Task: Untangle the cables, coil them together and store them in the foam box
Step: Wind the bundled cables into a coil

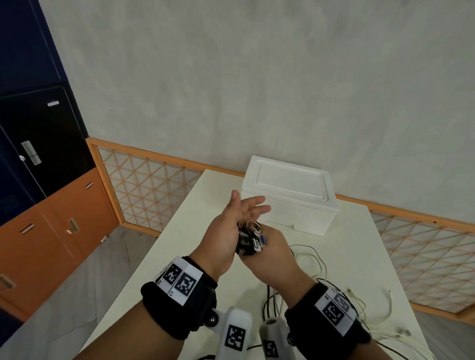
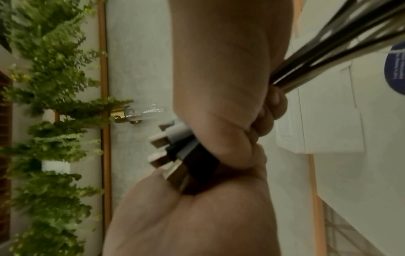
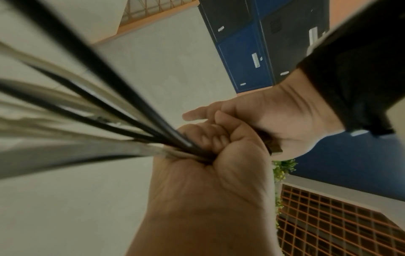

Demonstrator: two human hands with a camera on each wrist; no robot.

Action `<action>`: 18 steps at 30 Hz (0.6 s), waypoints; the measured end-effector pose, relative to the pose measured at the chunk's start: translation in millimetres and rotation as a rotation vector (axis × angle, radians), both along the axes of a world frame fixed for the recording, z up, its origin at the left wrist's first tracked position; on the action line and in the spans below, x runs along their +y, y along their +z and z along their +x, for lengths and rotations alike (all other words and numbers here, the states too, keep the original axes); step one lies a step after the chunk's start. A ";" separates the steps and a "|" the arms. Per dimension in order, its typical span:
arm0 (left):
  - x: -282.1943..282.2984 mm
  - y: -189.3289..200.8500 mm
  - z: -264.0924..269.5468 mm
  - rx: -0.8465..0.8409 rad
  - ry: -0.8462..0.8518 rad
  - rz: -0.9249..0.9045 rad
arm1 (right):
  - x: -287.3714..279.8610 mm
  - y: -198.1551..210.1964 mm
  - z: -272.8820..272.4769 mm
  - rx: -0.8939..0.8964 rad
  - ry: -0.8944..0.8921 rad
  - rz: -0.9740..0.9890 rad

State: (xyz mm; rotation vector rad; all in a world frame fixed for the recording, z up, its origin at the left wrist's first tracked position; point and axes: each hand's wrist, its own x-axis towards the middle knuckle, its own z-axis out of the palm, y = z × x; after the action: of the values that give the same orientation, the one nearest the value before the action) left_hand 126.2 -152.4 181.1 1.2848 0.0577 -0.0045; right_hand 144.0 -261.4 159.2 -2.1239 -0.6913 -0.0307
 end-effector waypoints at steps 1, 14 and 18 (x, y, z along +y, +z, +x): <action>-1.1 0.1 -1.4 -0.012 0.006 0.038 | 0.8 0.4 -1.6 -0.022 0.009 -0.037; 11.0 2.8 -1.8 0.262 -0.063 0.116 | 8.7 5.7 -4.3 -0.259 -0.059 -0.514; 0.7 -4.6 -4.3 0.287 0.040 0.127 | 8.6 9.1 -9.3 -0.289 -0.102 -0.610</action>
State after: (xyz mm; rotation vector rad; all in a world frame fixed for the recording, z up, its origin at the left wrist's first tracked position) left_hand 121.9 -151.7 176.5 1.4020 0.3339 -0.1531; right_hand 134.7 -252.7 168.3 -2.7758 -0.8348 -0.2094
